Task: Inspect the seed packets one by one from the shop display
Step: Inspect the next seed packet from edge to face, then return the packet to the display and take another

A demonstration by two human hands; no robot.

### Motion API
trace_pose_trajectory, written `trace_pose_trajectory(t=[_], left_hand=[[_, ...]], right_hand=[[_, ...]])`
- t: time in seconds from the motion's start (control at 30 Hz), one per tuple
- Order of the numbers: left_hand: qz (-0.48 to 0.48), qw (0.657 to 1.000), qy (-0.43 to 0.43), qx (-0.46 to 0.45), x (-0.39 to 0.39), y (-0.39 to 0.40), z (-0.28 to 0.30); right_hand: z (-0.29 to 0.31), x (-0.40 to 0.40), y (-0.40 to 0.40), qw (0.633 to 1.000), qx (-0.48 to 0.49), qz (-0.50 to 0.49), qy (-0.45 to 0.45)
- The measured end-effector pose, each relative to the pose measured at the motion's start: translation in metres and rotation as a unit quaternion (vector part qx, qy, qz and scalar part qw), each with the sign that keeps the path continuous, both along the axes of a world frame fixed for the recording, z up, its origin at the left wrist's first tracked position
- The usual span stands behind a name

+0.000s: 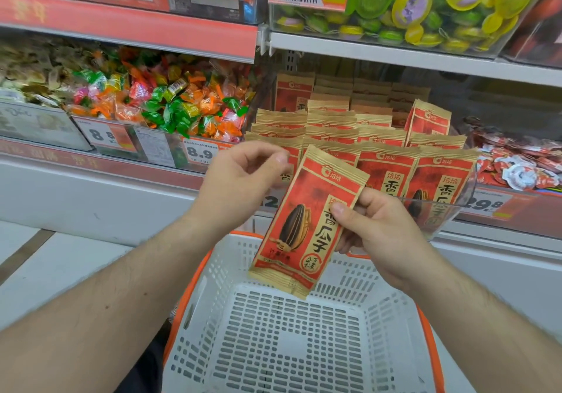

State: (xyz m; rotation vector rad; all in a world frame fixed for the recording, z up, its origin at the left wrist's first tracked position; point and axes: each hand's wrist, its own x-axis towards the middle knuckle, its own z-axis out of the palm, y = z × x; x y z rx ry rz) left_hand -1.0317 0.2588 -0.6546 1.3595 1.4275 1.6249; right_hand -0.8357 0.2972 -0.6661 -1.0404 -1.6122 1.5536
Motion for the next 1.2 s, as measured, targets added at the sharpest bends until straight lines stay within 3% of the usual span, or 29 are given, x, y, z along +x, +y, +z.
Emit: trace_pose_trajectory(t=[0.1, 0.23, 0.37, 0.53, 0.8, 1.03, 1.2], left_hand=[[0.126, 0.986, 0.069, 0.086, -0.022, 0.014, 0.008], [0.182, 0.975, 0.114, 0.056, -0.046, 0.040, 0.009], [0.088, 0.992, 0.067, -0.061, -0.050, 0.063, 0.005], [0.009, 0.990, 0.057, -0.130, -0.047, 0.071, 0.003], [-0.012, 0.992, 0.076, -0.103, -0.053, 0.077, -0.003], [0.040, 0.970, 0.225, -0.080, -0.059, 0.079, -0.011], [0.053, 0.959, 0.269, -0.077, -0.059, 0.080, -0.010]], right_hand=[[0.002, -0.001, 0.003, 0.998, -0.037, -0.025, 0.047], [0.002, -0.002, 0.005, 0.988, -0.093, -0.040, 0.119], [0.004, -0.005, 0.005, 0.968, -0.145, -0.042, 0.201], [0.011, -0.011, 0.002, 0.939, -0.197, -0.076, 0.271], [0.018, -0.015, 0.000, 0.916, -0.230, -0.092, 0.315], [0.061, -0.013, 0.031, 0.948, -0.046, -0.113, 0.293], [0.088, -0.027, 0.065, 0.970, 0.182, -0.127, 0.103]])
